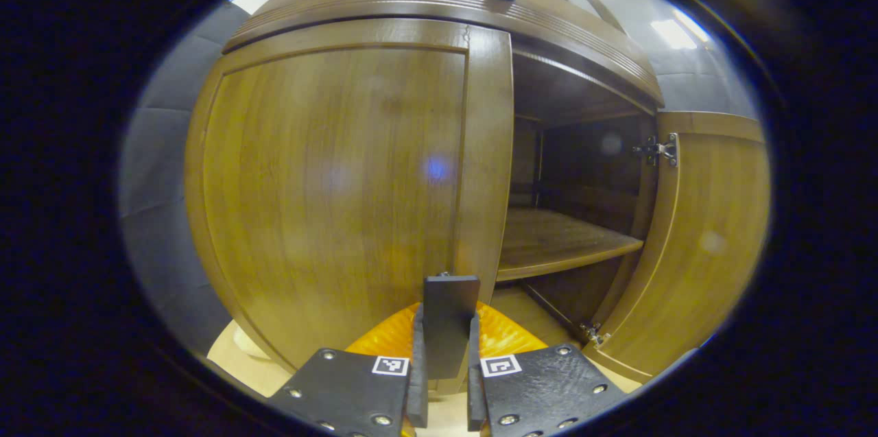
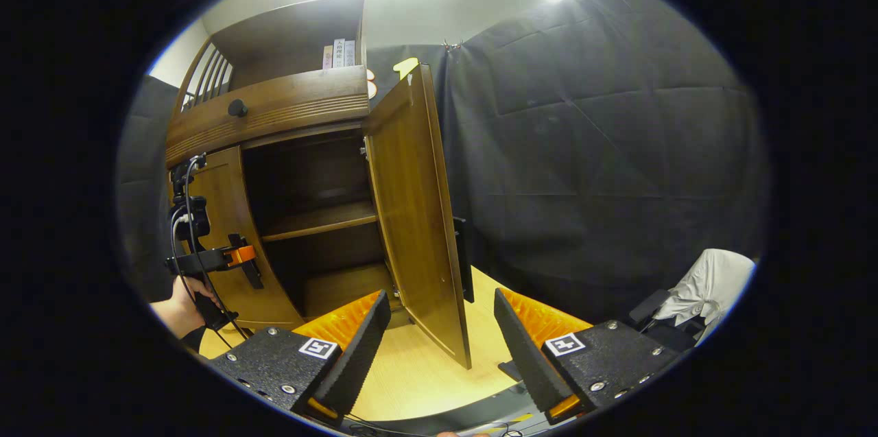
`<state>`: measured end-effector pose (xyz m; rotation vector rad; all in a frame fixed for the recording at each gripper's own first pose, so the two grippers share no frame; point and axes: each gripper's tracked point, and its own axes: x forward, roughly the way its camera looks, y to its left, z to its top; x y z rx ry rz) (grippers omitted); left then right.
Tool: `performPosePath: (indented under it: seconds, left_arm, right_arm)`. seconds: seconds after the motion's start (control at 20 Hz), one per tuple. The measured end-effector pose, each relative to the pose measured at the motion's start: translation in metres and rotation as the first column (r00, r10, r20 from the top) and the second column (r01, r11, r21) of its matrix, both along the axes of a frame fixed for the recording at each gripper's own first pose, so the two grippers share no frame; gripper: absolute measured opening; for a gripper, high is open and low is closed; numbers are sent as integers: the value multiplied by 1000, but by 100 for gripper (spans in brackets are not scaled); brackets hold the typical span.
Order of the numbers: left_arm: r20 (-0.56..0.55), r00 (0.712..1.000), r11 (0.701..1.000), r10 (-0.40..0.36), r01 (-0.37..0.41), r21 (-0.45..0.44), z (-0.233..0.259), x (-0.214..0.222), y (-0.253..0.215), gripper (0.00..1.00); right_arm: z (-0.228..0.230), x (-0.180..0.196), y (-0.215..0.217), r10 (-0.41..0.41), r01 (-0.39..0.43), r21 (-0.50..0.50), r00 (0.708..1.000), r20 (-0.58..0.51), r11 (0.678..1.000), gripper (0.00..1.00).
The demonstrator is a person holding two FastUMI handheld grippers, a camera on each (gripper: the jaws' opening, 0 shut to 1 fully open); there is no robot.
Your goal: Open the right door of the double-door shoe cabinet with the right hand, and open the left door with the left hand.
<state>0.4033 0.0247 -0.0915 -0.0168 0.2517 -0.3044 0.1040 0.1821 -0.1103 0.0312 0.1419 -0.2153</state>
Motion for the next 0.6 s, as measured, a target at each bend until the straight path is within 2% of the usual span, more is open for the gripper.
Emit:
performPosePath:
  seconds: [0.15, 0.25, 0.3, 0.55, 0.6]
  left_arm:
    - [14, 1000, 1000, -17, 17, 8, 1, 1, -1, 17]
    - [1, 1000, 1000, -19, 19, 0, -2, 0, -2, 29]
    - [3, 1000, 1000, -21, 21, -4, -1, 1, -1, 27]
    - [11, 999, 999, -30, 30, -22, -1, 0, -3, 18]
    - [12, 1000, 999, -28, 29, -23, -1, -1, -2, 30]
  right_arm:
    - [-4, 1, 9, 18, -18, 12, 1000, 6, 1000, 94]
    - [-10, 0, 18, 43, -43, 17, 999, -2, 999, 94]
    - [-12, -2, 23, 57, -56, 15, 998, -5, 998, 92]
    - [-19, 7, 44, 135, -135, 26, 991, -18, 991, 94]
    - [-20, 9, 50, 152, -151, 32, 988, -18, 988, 94]
